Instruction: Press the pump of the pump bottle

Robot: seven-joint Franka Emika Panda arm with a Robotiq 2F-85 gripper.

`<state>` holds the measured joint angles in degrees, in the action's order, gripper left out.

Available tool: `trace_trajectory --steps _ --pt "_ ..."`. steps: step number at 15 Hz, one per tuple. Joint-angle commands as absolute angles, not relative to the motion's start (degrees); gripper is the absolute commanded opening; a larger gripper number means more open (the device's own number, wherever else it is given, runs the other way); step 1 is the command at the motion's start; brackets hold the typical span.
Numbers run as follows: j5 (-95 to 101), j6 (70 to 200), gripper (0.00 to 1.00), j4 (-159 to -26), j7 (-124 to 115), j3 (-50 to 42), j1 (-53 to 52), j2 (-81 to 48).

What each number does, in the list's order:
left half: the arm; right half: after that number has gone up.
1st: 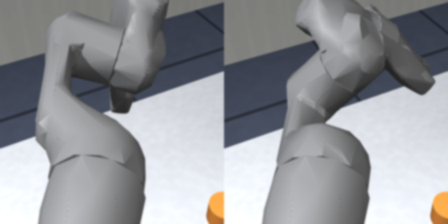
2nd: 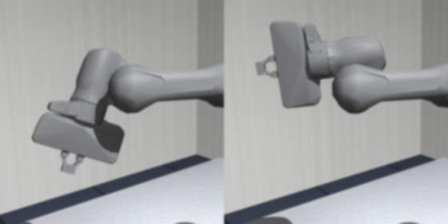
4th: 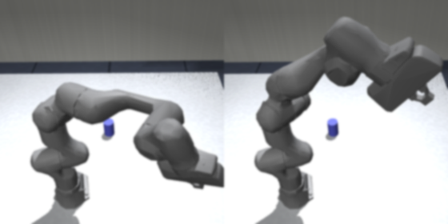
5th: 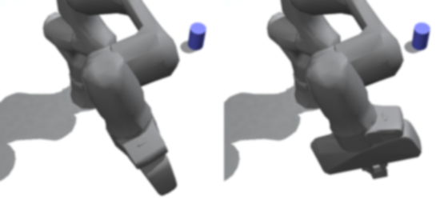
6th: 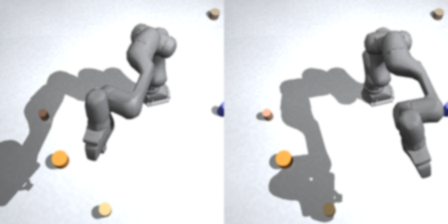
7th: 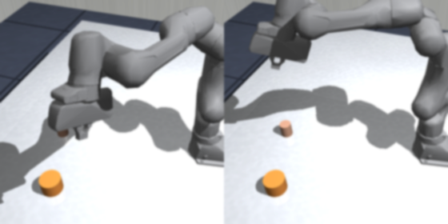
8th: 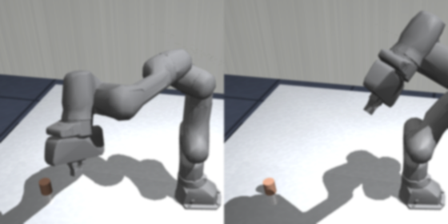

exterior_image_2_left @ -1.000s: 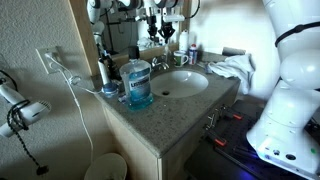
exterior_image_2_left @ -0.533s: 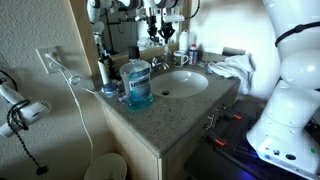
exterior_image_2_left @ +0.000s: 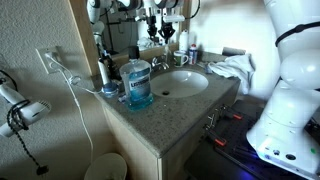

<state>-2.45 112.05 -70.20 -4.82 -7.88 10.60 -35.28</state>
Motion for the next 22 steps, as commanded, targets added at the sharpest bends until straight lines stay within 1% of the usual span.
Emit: trace_trajectory --steps 1,22 --pt "-2.2 114.1 0.0 -76.4 -5.3 -8.1 10.3 -34.3" --pt "-3.6 124.3 0.0 -86.3 -4.1 -6.9 10.8 -32.2"
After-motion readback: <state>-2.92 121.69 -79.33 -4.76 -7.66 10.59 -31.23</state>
